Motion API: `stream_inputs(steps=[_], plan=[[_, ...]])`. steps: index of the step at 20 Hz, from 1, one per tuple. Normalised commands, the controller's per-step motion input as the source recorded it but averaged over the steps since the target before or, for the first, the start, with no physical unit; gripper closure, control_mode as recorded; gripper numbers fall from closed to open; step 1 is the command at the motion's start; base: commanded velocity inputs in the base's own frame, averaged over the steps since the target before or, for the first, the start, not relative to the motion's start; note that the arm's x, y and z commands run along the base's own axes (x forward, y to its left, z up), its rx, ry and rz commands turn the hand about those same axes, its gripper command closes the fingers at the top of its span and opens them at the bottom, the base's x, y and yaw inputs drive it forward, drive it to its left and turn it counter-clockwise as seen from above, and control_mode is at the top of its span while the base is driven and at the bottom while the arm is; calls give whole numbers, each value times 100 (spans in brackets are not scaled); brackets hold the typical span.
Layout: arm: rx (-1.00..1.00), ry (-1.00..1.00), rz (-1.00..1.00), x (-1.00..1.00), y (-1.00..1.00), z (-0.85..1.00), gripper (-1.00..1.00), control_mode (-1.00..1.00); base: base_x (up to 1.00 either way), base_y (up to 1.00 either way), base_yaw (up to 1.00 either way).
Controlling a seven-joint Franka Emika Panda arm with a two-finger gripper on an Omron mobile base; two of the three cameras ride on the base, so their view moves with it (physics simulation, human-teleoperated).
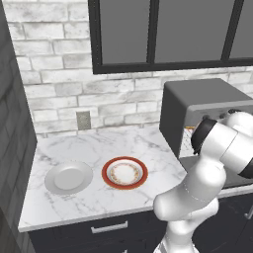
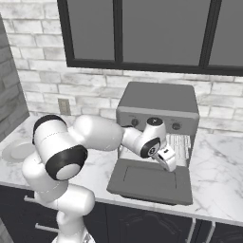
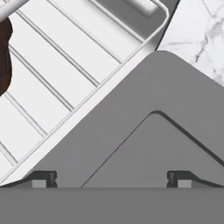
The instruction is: Open the toaster oven door. Place the hotdog bun on the top rack in the toaster oven and place the chicken drumstick on the bottom rack.
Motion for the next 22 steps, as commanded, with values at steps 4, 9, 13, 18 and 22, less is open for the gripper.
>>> stream_inputs(steps=[4,9,13,18,22], plan=[[4,3,-5,34,18,-6,-100,-100,0,0,0],[5,3,-6,36,23,-9,-100,-100,0,0,0],[7,3,-4,24,18,-6,-100,-100,0,0,0],[6,0,0,-17,4,0,-100,-100,0,0,0],[8,0,0,-43,0,18,-100,-100,0,0,0]])
